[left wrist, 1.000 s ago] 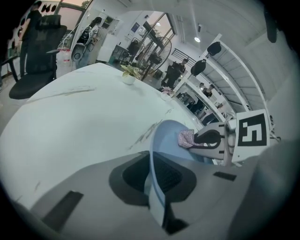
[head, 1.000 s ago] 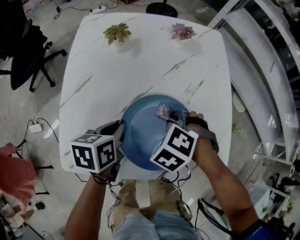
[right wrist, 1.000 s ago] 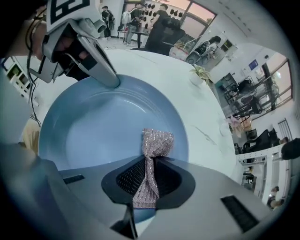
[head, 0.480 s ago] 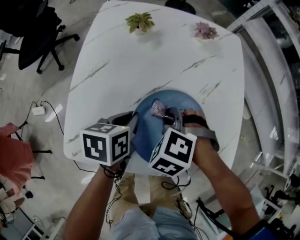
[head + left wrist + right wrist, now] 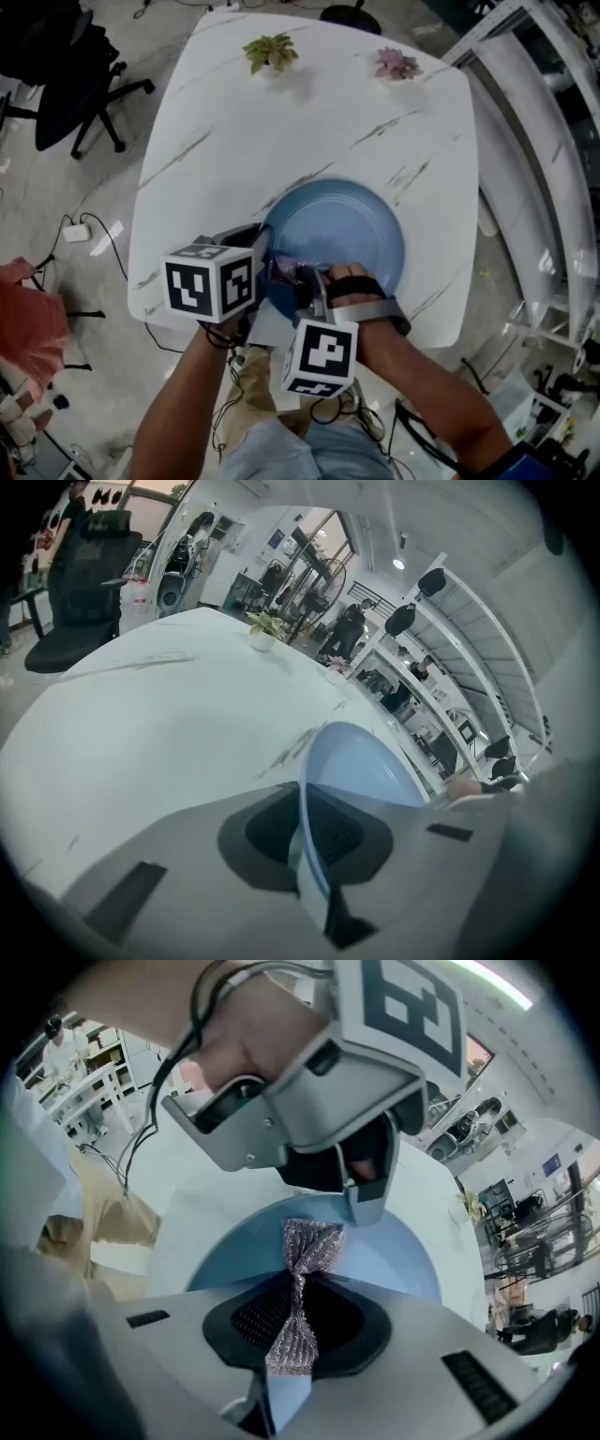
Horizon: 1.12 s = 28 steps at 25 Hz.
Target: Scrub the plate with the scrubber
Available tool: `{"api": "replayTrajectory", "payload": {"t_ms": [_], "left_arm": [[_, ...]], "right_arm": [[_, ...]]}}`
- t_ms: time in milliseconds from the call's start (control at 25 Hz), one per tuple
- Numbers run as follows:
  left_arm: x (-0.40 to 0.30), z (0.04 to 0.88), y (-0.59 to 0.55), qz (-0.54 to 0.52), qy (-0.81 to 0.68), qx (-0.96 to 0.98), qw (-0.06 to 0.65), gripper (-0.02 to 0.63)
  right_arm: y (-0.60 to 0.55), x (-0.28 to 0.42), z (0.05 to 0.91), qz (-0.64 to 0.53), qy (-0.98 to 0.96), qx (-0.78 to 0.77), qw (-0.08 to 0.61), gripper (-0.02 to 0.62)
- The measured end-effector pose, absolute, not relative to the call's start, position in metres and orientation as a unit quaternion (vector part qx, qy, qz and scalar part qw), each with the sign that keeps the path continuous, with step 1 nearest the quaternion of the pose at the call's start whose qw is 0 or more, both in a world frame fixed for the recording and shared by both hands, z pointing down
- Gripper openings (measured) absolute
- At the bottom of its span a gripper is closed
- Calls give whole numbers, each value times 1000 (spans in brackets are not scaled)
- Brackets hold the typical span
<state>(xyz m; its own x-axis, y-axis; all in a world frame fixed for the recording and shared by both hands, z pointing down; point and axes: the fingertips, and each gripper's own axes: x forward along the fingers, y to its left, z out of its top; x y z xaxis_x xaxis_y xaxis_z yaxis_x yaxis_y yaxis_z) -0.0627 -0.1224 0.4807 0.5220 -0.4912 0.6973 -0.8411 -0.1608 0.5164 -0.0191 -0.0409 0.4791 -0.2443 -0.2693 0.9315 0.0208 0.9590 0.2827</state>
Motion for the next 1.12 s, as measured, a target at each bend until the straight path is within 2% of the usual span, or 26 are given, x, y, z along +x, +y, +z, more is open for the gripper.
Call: {"api": "replayTrajectory", "payload": {"t_ms": [240,440,840,1120], "left_arm": [[-63,481,-122,190,-450,740,463,17],[-64,481,-122,193,-445,743,462,17],[-60,479,-122,196,-440,745,461,17],[-58,479,-123,196,-437,747,461,17]], "right_arm": [[-8,3,480,-95,-777,48,621,71],[-7,36,480,-40,-767,81,635,71],[-62,90,481,23,-723,195,663,71],[-109,97,485,24,-709,228,667,72]]}}
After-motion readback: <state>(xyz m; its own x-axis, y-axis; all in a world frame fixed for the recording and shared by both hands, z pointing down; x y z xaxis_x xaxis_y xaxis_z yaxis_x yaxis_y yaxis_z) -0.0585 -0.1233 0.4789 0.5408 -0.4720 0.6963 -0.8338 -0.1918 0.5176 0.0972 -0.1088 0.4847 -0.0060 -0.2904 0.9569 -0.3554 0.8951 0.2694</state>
